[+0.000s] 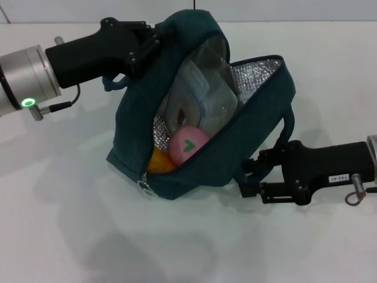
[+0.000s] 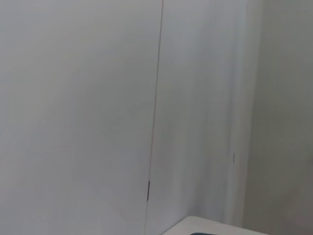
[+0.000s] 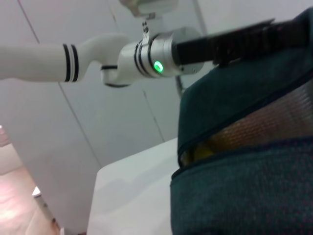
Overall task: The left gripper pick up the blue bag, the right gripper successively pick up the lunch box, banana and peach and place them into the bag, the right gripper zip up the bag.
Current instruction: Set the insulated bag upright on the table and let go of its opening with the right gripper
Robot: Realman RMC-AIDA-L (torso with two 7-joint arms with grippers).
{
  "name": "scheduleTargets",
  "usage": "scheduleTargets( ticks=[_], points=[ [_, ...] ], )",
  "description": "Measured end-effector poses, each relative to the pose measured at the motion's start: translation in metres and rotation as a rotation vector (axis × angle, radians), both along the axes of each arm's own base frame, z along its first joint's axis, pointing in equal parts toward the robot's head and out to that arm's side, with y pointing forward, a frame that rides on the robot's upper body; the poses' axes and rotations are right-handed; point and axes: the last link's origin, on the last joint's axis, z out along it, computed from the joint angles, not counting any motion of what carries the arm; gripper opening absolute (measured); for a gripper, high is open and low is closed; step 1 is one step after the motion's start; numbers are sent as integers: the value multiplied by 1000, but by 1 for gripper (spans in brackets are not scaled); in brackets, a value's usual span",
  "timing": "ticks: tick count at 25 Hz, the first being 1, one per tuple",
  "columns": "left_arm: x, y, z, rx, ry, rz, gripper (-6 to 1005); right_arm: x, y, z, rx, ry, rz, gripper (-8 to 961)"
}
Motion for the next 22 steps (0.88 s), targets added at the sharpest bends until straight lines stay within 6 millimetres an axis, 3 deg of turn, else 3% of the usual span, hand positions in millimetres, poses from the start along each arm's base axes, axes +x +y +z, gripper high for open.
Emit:
scheduleTargets(
  ticks=[22],
  points=[
    [4,0,-2,-8,-5,-10,55,-12,-4,-29,-97,-89,62,390]
  ],
)
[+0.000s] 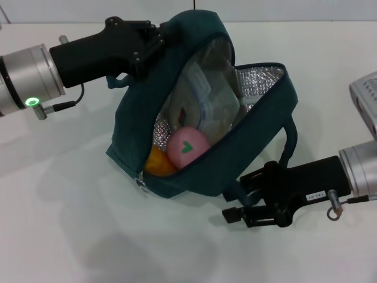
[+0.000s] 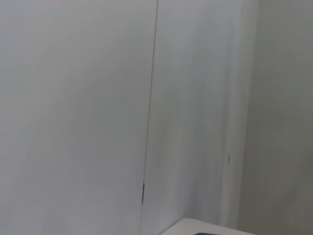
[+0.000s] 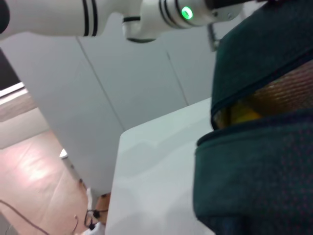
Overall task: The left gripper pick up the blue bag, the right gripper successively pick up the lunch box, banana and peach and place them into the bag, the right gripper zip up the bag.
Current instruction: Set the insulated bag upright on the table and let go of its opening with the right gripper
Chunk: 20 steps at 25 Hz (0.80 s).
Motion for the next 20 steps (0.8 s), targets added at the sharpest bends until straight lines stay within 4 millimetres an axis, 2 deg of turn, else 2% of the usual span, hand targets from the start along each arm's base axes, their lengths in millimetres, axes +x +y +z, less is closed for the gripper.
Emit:
scheduleTargets(
  ticks=[3,8,11,16,20],
  points=[
    [0,0,0,0,-1,0,55,-2,0,-2,-7,-5,13,390],
    [0,0,0,0,-1,0,55,-6,5,0,30,18,20,249],
    [-2,-1,1,2,-1,4,55,-5,6,6,88,73,47,202],
    [-4,-2,1,23,4,-2,55,1,-3,18,206,222,72,125],
    [-11,-6,-1,78,-4,-21,55,9,-19,37,347,395,98,71]
  ],
)
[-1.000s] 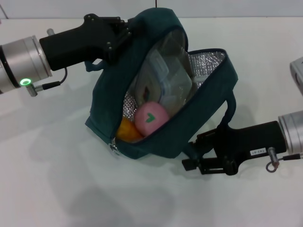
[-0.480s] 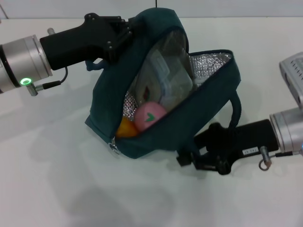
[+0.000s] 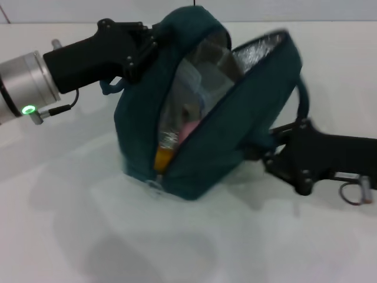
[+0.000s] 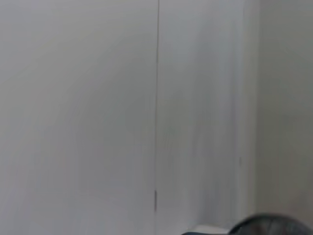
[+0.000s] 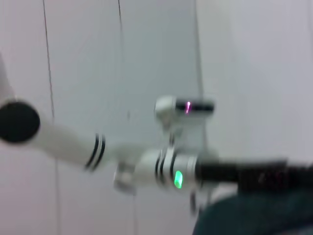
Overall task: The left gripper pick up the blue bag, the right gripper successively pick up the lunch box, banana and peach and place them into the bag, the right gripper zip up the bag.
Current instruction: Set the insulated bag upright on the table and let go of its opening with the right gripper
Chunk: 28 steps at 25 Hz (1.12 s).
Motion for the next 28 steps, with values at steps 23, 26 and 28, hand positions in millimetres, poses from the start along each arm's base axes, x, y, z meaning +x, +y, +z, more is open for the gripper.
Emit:
scheduleTargets(
  ticks=[23,26,28],
  points=[
    [-23,-63,-43,290,-102,-177,55,20,26,43,22,11,-180,55],
    [-26,-56,-46,306,-95,-116,55,20,25,37,2,-15,-173,60],
    [-28,-51,-48,317,-96,-70,55,19,25,35,-16,-26,-171,64]
  ],
)
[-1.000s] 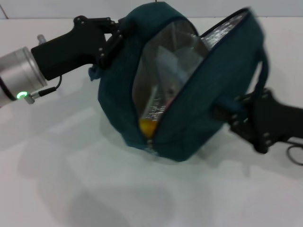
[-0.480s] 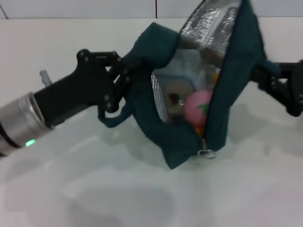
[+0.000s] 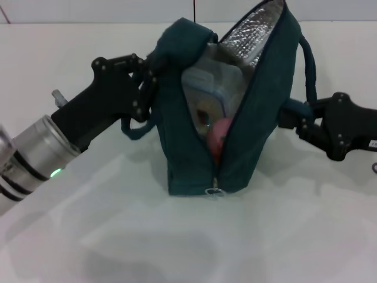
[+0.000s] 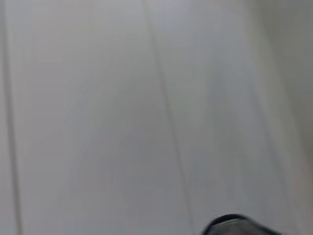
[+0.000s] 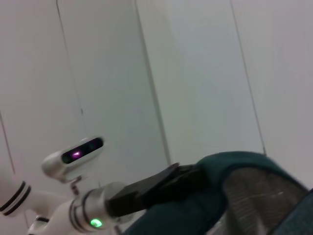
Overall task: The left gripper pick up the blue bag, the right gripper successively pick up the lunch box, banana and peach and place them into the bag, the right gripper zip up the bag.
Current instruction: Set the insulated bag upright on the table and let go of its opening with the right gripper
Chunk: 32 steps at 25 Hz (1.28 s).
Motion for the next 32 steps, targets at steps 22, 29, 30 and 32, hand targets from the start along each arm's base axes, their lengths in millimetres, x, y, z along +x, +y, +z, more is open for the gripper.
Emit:
scheduleTargets(
  ticks=[22,29,30,32],
  points=[
    [0,22,-19,-24,29,142,55,6,-5,-12,-43,-15,-60,101],
    [-2,22,-19,-25,30,147,55,29,-7,6,74,30,-178,213],
    [-2,21,-19,-25,31,148,55,32,-7,10,107,49,-195,248],
    [-2,21,-20,-26,31,149,55,37,-8,17,176,95,-220,334]
  ],
)
